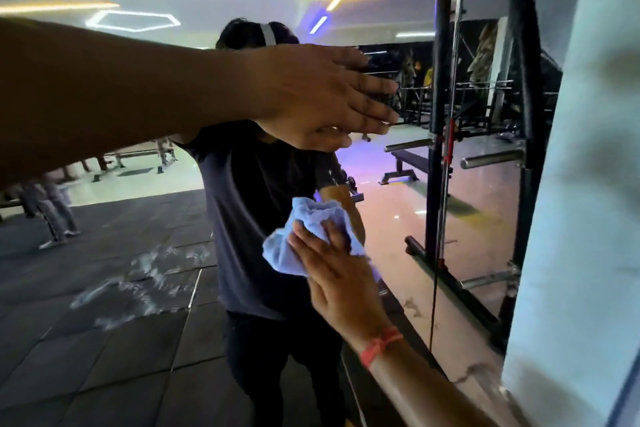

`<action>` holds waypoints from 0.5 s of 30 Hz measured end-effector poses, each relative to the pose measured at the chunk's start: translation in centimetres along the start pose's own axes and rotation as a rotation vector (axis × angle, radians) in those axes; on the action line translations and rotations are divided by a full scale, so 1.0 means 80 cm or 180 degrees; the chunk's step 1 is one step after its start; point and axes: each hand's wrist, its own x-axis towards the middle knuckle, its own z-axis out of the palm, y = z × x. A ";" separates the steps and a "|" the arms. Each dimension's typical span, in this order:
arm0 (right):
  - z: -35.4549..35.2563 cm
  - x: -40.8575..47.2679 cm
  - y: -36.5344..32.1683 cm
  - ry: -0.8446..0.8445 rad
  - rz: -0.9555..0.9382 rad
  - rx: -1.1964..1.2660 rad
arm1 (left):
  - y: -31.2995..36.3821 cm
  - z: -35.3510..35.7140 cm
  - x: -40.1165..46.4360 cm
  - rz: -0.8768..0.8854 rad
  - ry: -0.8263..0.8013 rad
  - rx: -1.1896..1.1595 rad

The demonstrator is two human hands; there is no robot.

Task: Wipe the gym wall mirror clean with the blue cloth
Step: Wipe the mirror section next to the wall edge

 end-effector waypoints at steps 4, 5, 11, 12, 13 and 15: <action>-0.042 0.027 0.059 0.1321 0.1535 -0.0063 | -0.011 0.000 -0.028 -0.0044 0.0289 0.0015; -0.030 0.054 0.040 0.1869 0.2093 0.0032 | -0.015 0.000 -0.034 -0.0095 0.0386 0.0056; -0.014 0.031 -0.003 0.0335 0.0160 -0.0362 | -0.020 0.003 -0.064 -0.0257 0.0652 0.0138; -0.034 0.019 0.018 0.0292 0.0168 -0.0436 | -0.017 0.004 -0.067 -0.0289 0.0681 0.0123; -0.045 0.018 0.035 0.0495 0.0547 -0.0436 | -0.015 0.005 -0.070 -0.0316 0.0703 0.0115; -0.047 0.063 0.046 0.1597 0.1864 -0.0163 | -0.013 0.005 -0.074 -0.0328 0.0740 0.0090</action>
